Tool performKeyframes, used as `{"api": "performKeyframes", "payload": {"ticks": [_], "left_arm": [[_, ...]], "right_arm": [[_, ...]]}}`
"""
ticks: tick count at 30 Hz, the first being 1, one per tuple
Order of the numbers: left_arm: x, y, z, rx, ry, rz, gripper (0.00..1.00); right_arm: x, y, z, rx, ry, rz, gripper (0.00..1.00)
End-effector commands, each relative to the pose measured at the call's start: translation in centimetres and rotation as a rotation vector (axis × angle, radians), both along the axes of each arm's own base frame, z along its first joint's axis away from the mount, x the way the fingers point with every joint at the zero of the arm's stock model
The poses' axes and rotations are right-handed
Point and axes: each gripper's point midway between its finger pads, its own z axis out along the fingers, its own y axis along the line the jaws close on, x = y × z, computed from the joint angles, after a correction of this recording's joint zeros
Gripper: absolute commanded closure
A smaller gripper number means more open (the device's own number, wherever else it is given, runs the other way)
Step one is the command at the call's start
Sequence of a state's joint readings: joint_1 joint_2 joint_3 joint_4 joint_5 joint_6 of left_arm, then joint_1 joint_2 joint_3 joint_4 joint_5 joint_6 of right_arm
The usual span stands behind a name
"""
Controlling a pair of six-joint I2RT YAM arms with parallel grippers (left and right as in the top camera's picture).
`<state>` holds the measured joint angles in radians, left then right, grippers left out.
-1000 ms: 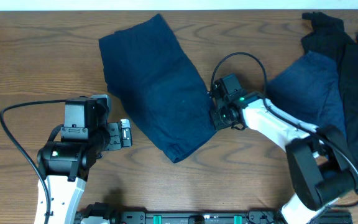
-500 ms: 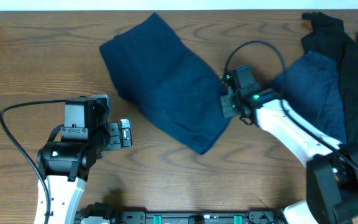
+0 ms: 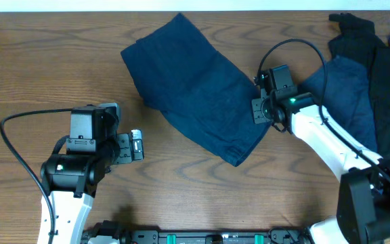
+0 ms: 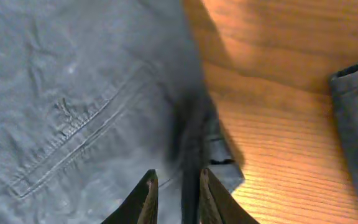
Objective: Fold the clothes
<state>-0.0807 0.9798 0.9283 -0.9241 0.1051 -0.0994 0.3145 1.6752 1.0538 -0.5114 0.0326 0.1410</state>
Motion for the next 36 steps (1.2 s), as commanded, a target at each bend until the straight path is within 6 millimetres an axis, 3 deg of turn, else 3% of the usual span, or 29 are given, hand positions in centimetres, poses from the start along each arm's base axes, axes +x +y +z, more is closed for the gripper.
{"api": "performKeyframes", "payload": {"ticks": [1, 4, 6, 17, 19, 21, 23, 27, 30, 33, 36], "left_arm": [[0.2, -0.2, 0.6, -0.001, -0.014, -0.017, 0.02], [0.1, -0.2, 0.6, -0.001, -0.013, -0.017, 0.02], [0.1, -0.2, 0.6, -0.001, -0.013, -0.017, 0.02], [0.1, -0.2, 0.6, -0.001, -0.013, -0.017, 0.02], [0.1, -0.2, 0.6, -0.001, -0.013, -0.017, 0.02], [0.1, -0.2, 0.6, -0.001, -0.013, -0.017, 0.02], [0.1, -0.2, 0.6, -0.001, -0.013, -0.017, 0.02], [0.1, -0.2, 0.6, -0.001, -0.013, -0.017, 0.02], [0.2, -0.2, 0.6, -0.001, -0.014, -0.017, 0.02], [0.2, -0.2, 0.6, -0.001, -0.015, -0.017, 0.02], [0.3, -0.2, 0.7, -0.001, -0.019, -0.017, 0.02]], "right_arm": [[0.0, 0.4, -1.0, -0.004, 0.028, 0.013, 0.84], [-0.1, 0.3, -1.9, -0.013, 0.049, 0.013, 0.85], [-0.1, -0.2, -2.4, -0.043, 0.056, -0.001, 0.80], [0.0, -1.8, -4.5, -0.119, 0.088, -0.034, 0.72], [0.0, -2.0, -4.8, -0.121, 0.096, -0.038, 0.79], [-0.1, -1.9, -5.0, -0.121, 0.102, -0.036, 0.99], [-0.3, -1.3, -5.1, -0.093, 0.112, -0.010, 0.99], [-1.9, 4.4, -3.7, 0.093, 0.121, 0.331, 0.99], [-3.2, 9.8, 0.7, 0.281, 0.060, 0.504, 0.99], [-6.4, 15.1, 5.2, 0.419, -0.019, 0.763, 0.99], [-10.9, 18.4, 6.5, 0.422, -0.029, 0.981, 0.99]]}}
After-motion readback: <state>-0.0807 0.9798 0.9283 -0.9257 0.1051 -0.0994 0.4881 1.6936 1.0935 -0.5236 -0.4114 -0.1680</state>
